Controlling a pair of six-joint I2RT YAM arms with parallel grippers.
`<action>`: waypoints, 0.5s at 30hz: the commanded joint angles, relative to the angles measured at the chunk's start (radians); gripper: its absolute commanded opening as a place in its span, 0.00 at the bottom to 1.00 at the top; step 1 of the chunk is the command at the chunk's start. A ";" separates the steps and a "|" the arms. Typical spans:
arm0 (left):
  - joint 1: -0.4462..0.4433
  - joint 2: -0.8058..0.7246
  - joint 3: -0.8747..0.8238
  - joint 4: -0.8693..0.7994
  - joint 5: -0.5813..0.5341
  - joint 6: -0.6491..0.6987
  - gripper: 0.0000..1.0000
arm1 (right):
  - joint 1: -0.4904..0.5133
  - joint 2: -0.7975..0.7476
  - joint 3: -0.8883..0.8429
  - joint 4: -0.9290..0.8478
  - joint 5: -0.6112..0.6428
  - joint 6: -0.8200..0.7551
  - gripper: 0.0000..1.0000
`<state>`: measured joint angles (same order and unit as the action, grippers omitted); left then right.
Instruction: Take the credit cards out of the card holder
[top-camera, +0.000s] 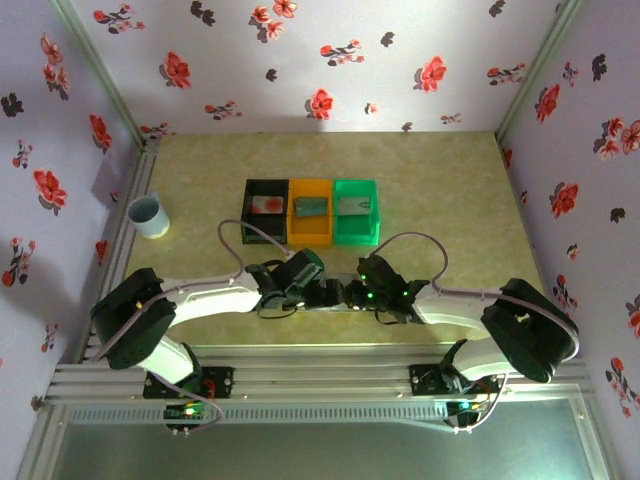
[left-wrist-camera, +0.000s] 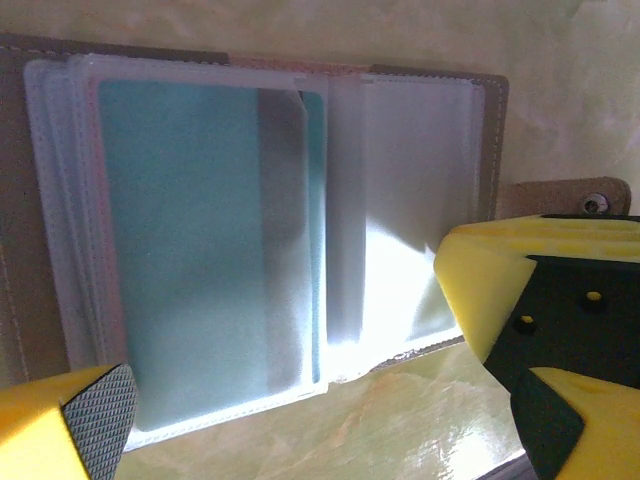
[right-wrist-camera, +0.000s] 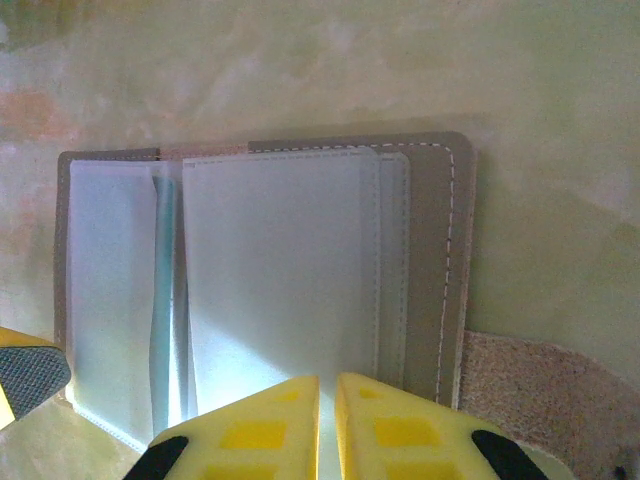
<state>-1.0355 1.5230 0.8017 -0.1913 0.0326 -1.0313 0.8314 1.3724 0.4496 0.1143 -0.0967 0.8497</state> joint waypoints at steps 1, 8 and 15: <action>-0.014 0.007 0.031 -0.048 -0.046 0.032 1.00 | 0.007 -0.005 -0.028 -0.039 0.035 0.008 0.13; -0.025 0.030 0.046 -0.049 -0.046 0.032 1.00 | 0.006 -0.005 -0.029 -0.038 0.035 0.008 0.13; -0.034 0.054 0.057 -0.055 -0.048 0.036 1.00 | 0.006 -0.009 -0.034 -0.041 0.038 0.008 0.13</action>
<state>-1.0615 1.5635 0.8352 -0.2157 0.0074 -1.0142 0.8314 1.3720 0.4477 0.1162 -0.0963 0.8497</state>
